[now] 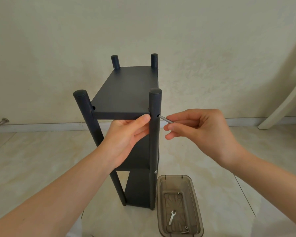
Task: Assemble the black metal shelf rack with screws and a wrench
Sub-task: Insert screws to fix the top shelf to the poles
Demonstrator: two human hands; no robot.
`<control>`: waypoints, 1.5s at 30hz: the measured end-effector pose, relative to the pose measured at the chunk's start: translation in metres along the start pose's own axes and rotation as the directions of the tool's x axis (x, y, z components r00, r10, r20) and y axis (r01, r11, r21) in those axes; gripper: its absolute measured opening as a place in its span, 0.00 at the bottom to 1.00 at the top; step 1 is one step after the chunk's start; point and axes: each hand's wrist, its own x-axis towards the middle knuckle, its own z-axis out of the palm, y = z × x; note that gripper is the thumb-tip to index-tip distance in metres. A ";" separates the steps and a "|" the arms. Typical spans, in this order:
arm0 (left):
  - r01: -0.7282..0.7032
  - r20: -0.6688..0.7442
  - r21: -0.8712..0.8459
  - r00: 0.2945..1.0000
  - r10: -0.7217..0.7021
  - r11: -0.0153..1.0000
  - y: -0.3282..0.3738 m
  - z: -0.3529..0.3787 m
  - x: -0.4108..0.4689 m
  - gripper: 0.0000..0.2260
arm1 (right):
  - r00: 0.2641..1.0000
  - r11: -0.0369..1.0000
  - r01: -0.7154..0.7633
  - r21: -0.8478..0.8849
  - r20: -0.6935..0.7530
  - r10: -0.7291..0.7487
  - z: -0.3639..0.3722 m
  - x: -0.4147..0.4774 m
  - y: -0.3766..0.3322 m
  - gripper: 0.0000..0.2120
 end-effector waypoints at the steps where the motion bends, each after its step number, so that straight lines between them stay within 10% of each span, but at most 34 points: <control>1: -0.003 -0.001 -0.002 1.000 0.003 1.000 0.000 0.000 0.000 0.16 | 1.000 1.000 -0.001 -0.001 -0.001 0.001 0.000 0.000 0.000 0.07; 28: 0.010 -0.014 0.052 1.000 -0.010 0.999 0.001 0.001 -0.001 0.06 | 0.987 0.951 0.101 -0.292 -0.094 -0.134 0.015 -0.006 0.004 0.07; 45: -0.018 0.023 0.043 1.000 0.017 0.999 0.001 -0.002 -0.002 0.10 | 0.994 0.989 0.022 -0.143 -0.105 -0.037 0.023 0.012 0.006 0.04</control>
